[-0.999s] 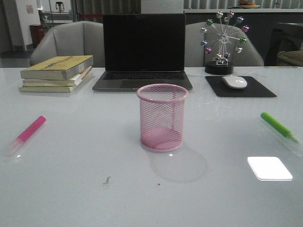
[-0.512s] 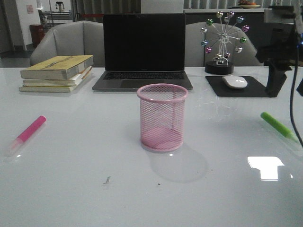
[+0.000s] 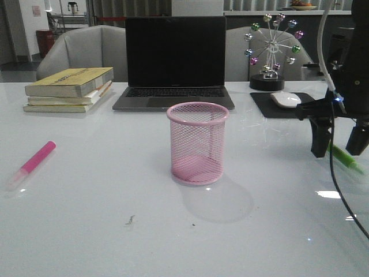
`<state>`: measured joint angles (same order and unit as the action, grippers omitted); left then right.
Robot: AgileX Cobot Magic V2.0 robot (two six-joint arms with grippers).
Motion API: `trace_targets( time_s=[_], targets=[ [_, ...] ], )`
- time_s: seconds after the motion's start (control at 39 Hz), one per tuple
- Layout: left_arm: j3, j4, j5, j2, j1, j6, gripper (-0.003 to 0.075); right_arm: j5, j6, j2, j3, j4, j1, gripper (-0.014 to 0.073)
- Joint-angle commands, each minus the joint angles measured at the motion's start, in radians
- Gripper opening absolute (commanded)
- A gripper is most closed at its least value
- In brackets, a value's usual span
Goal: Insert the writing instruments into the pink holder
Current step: 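Lower the right gripper onto the green marker and close it, then lift the green marker and carry it over the pink holder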
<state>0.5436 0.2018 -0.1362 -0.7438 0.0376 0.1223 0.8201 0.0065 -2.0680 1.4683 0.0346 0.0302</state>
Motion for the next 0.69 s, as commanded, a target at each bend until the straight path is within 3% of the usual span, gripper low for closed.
trace_targets(
  time_s=[0.0,0.1,0.23,0.44,0.67],
  targets=[
    [0.035,0.012,0.079,0.0,-0.001,-0.011,0.0455,-0.006,-0.006,0.045,0.033,-0.013,-0.007,0.0512],
    [0.035,0.012,0.079,0.0,-0.001,-0.011,0.0455,-0.008,-0.006,0.036,0.033,-0.014,-0.007,0.0501],
    [0.035,0.012,0.079,0.0,-0.001,-0.011,0.0455,0.001,-0.006,0.021,0.033,-0.014,-0.007,0.0385],
    [0.035,0.012,0.079,0.0,-0.001,-0.011,0.0455,0.0,-0.006,0.004,0.033,-0.014,-0.007,0.002],
    [0.035,0.012,0.069,0.0,-0.001,-0.011,0.0455,-0.077,-0.006,0.062,0.033,-0.012,0.006,0.0029]
  ],
)
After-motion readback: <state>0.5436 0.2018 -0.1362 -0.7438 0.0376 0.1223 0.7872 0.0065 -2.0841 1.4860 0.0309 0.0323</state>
